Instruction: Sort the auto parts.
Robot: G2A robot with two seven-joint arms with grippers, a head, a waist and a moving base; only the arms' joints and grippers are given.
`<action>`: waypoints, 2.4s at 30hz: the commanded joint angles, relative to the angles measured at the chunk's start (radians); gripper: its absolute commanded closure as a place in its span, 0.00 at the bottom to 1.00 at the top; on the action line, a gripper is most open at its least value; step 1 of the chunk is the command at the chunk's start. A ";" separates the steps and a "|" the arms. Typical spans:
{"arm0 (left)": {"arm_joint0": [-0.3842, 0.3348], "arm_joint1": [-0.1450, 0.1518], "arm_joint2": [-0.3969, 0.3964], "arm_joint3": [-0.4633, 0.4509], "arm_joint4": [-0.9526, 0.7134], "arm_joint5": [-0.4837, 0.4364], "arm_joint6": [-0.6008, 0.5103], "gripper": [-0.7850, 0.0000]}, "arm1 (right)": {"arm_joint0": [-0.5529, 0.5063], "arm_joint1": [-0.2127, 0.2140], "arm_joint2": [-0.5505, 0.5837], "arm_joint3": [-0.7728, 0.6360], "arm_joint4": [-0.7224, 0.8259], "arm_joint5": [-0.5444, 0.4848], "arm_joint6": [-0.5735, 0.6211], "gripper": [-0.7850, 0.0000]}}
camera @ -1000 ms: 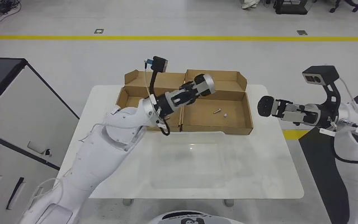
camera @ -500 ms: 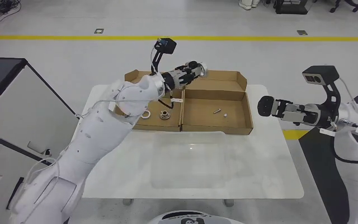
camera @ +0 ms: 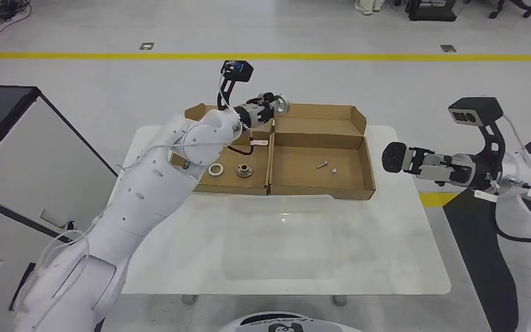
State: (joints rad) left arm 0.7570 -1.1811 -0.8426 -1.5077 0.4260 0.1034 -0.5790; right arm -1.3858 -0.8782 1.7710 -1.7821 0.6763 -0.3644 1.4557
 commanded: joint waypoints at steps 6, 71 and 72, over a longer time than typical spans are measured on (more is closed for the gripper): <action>0.019 0.001 -0.006 -0.003 0.029 0.023 0.002 1.00 | 0.000 0.000 0.000 0.000 0.000 0.000 0.000 0.00; -0.346 -0.530 0.421 1.245 0.216 0.528 -0.276 1.00 | 0.000 0.000 0.000 0.000 0.000 0.000 0.000 0.00; -0.347 -0.533 0.420 1.251 0.217 0.526 -0.274 1.00 | 0.000 0.000 0.000 0.000 0.000 0.000 0.000 0.00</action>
State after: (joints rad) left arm 0.4114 -1.7103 -0.4214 -0.2647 0.6415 0.6314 -0.8551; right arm -1.3858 -0.8782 1.7710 -1.7821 0.6763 -0.3644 1.4557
